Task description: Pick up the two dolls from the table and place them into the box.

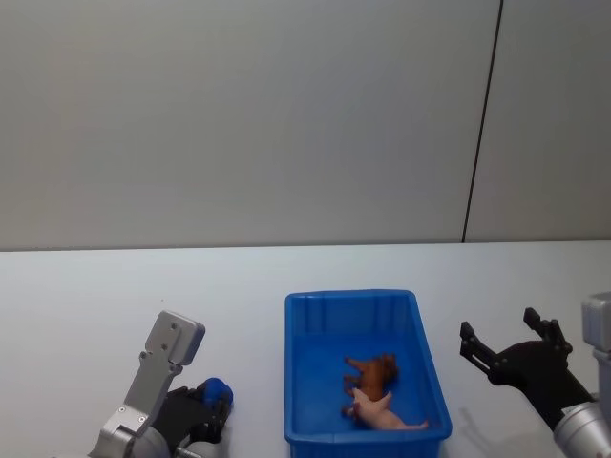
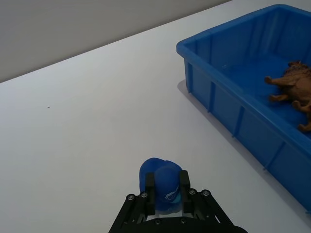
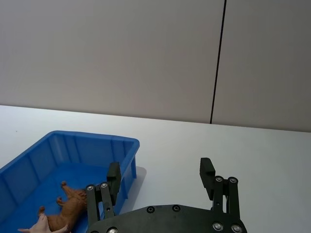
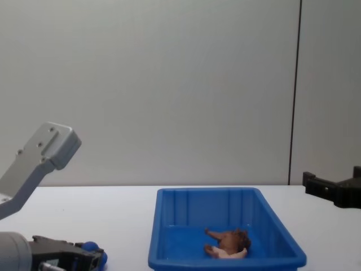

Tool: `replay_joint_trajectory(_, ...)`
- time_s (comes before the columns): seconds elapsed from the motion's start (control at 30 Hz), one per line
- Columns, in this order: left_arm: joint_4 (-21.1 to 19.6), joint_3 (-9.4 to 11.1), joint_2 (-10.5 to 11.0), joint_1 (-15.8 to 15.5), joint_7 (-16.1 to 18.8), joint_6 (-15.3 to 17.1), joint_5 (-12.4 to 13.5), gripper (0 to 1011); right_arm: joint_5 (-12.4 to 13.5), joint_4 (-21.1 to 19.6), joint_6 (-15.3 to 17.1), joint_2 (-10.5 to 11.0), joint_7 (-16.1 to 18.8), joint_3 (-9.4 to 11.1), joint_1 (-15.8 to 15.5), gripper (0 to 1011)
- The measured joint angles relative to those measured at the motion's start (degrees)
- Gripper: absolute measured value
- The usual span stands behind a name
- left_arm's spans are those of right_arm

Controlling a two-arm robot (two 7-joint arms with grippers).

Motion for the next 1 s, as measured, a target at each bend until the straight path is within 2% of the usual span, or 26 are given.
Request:
replay_joint_trajectory(0.23,-0.8,-0.1,0.0,0.1,-0.2,-2.0,0.4,254,0.0,0.0,0.0,0.0,0.0,0.0,0.0,1001)
replay_joint_trajectory(0.53,-3.2,-0.5,0.3,0.3,-0.9,-6.2,1.0,210,0.0,0.0,0.0,0.0,0.0,0.0,0.0,1001)
replay_joint_trajectory(0.73,-5.0,-0.7,0.4,0.2,-2.8,-9.4,1.3,182,0.0,0.0,0.0,0.0,0.0,0.0,0.0,1001)
replay_joint_trajectory(1.0,-6.1,-0.8,0.0,-0.8,-7.5,-12.7,1.0,165,0.0,0.0,0.0,0.0,0.0,0.0,0.0,1001)
